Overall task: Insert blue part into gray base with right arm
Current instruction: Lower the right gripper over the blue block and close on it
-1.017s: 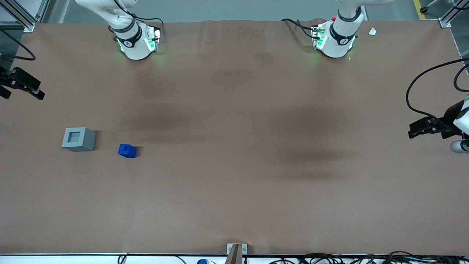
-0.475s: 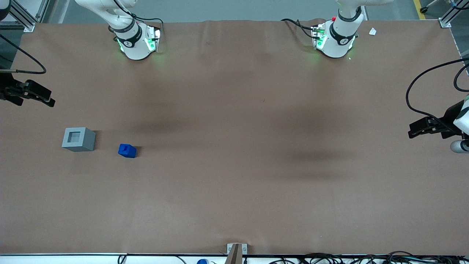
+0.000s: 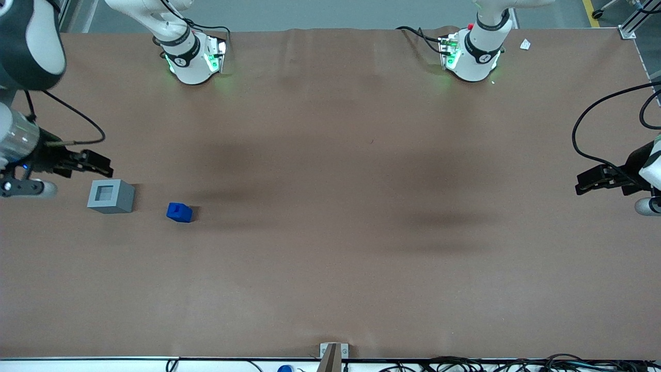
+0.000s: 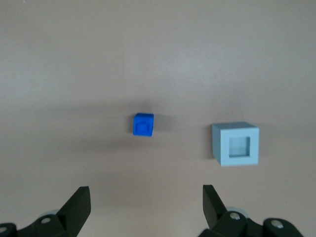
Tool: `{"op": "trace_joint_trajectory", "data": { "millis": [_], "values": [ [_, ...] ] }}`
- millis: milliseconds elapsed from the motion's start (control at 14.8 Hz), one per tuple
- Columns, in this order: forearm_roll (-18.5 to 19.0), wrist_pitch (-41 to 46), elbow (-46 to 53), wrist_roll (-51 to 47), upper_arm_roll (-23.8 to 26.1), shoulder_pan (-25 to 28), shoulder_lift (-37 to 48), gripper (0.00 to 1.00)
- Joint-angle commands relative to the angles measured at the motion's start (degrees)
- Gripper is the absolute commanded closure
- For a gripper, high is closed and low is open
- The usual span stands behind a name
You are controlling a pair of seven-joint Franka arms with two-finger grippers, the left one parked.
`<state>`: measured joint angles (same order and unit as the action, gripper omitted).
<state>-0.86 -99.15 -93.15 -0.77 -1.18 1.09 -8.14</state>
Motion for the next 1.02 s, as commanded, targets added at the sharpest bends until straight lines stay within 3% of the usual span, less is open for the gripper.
{"op": "trace_joint_trajectory", "data": {
  "millis": [0,542,949],
  "values": [
    [-0.1,-7.1,-6.1,-0.7,0.1,-0.1,0.3,0.0],
    [-0.2,-27.3,-15.6,-3.8,0.1,2.2,-7.3,0.0],
    [-0.2,-37.2,-20.7,-6.7,0.0,3.3,-12.0,0.0]
  ]
}}
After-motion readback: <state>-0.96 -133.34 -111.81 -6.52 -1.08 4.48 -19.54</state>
